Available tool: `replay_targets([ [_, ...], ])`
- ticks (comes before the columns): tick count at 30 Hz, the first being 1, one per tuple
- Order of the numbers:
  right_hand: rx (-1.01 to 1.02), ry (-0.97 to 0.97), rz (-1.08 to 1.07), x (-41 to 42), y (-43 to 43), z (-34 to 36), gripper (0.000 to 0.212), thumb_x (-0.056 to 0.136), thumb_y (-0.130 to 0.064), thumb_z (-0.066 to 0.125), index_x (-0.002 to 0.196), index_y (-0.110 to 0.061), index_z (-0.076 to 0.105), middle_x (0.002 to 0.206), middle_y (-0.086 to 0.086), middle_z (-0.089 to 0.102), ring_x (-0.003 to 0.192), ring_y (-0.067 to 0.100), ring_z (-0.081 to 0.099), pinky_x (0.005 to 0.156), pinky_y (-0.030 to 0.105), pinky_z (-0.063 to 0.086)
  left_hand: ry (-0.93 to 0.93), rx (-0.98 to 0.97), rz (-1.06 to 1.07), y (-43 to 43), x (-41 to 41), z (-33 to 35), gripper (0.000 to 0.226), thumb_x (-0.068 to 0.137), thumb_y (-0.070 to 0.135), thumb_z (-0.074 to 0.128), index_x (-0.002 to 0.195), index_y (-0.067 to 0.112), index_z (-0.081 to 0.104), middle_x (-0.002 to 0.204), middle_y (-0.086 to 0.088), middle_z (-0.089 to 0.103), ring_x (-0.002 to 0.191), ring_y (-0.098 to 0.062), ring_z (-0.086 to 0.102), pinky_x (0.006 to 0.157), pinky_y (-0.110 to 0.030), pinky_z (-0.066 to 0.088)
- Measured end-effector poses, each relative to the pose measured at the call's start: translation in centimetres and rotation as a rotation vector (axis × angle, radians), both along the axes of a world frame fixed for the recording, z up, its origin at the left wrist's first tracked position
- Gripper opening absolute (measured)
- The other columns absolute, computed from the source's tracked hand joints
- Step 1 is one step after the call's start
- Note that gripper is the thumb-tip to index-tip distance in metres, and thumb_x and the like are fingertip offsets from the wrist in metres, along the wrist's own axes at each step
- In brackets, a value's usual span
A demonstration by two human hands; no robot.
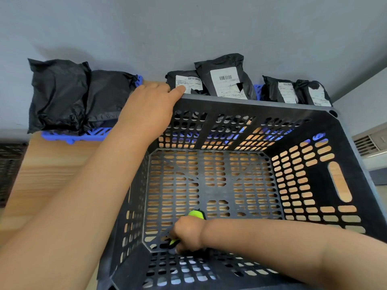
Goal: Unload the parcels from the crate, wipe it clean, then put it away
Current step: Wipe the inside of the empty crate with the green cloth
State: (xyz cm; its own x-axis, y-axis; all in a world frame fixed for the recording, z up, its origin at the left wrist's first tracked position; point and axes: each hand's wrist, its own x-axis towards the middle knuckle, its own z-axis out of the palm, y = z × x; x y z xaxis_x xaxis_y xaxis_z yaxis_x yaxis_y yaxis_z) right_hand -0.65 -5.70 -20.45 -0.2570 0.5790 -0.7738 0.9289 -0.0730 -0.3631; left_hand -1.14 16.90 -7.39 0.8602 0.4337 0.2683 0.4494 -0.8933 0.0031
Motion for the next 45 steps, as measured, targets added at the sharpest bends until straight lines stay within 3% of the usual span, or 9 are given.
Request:
replay_targets([
  [10,0.053,0.082,-0.082,-4.4,3.3,-0.5,0.031,0.09,-0.027,0.06,0.105,-0.001,0.065,0.097,0.018,0.064,0.09,0.034,0.06,0.072,0.035,0.051,0.015,-0.002,0.009,0.0,0.1,0.0,0.056,0.093,0.007,0.046,0.145,0.021,0.03,0.117,-0.012,0.058,0.105,-0.031,0.053,0.086,-0.042,0.041],
  [15,0.058,0.162,-0.323,-4.5,3.5,-0.3,0.035,0.089,-0.024,0.063,0.119,-0.007,0.059,0.117,0.015,0.06,0.106,0.031,0.055,0.083,0.035,0.046,0.019,0.007,0.0,0.1,0.2,-0.1,0.058,0.092,0.006,0.047,0.145,0.021,0.03,0.118,-0.01,0.058,0.104,-0.031,0.053,0.086,-0.041,0.041],
  [22,0.033,0.312,-0.696,-4.4,3.0,-0.4,0.029,0.085,-0.017,0.068,0.112,-0.01,0.06,0.118,0.01,0.06,0.107,0.026,0.056,0.09,0.034,0.048,0.012,0.003,0.003,-0.1,0.1,0.0,0.058,0.091,0.005,0.048,0.144,0.022,0.03,0.121,-0.01,0.057,0.105,-0.03,0.053,0.087,-0.042,0.042],
  [28,0.375,0.316,-0.57,-2.6,4.2,0.3,0.033,0.081,0.005,0.059,0.11,-0.011,0.06,0.12,0.009,0.054,0.109,0.025,0.051,0.093,0.029,0.042,0.001,-0.001,0.012,0.0,0.0,-0.1,0.059,0.091,0.005,0.048,0.144,0.022,0.03,0.118,-0.011,0.057,0.106,-0.03,0.052,0.088,-0.043,0.041],
  [31,0.652,0.247,-0.398,-0.7,6.3,0.6,0.034,0.071,0.016,0.055,0.099,-0.002,0.061,0.109,0.017,0.054,0.098,0.034,0.053,0.082,0.038,0.046,0.005,-0.001,0.016,-0.1,0.0,0.0,0.059,0.091,0.005,0.047,0.145,0.022,0.029,0.119,-0.011,0.057,0.107,-0.03,0.052,0.087,-0.042,0.04],
  [34,0.817,0.047,-0.181,1.2,7.8,0.5,0.031,0.071,0.009,0.06,0.1,-0.001,0.06,0.109,0.02,0.056,0.088,0.037,0.056,0.075,0.04,0.044,0.014,0.0,0.02,-0.2,0.0,0.2,0.058,0.092,0.006,0.046,0.145,0.021,0.029,0.118,-0.012,0.056,0.106,-0.031,0.052,0.084,-0.042,0.04],
  [37,0.789,-0.083,-0.097,2.3,8.1,-0.4,0.043,0.075,-0.002,0.06,0.117,0.0,0.052,0.131,0.02,0.045,0.107,0.038,0.051,0.098,0.047,0.033,0.013,0.009,0.019,-0.2,0.0,0.2,0.057,0.092,0.006,0.047,0.145,0.021,0.03,0.116,-0.013,0.056,0.104,-0.031,0.052,0.082,-0.041,0.04],
  [41,0.786,-0.08,-0.311,1.9,8.4,-1.0,0.056,0.075,-0.019,0.068,0.124,0.001,0.049,0.13,0.02,0.044,0.114,0.039,0.047,0.097,0.045,0.036,0.021,0.011,0.017,-0.1,0.1,0.0,0.057,0.092,0.007,0.045,0.145,0.022,0.029,0.117,-0.01,0.057,0.104,-0.03,0.052,0.082,-0.041,0.039],
  [45,0.665,-0.144,-0.521,1.8,10.0,-1.2,0.071,0.087,-0.037,0.058,0.142,-0.003,0.029,0.146,0.017,0.029,0.131,0.034,0.03,0.108,0.042,0.027,0.019,0.023,0.018,0.1,0.2,0.0,0.057,0.092,0.007,0.046,0.144,0.022,0.03,0.114,-0.01,0.059,0.1,-0.03,0.052,0.08,-0.04,0.04],
])
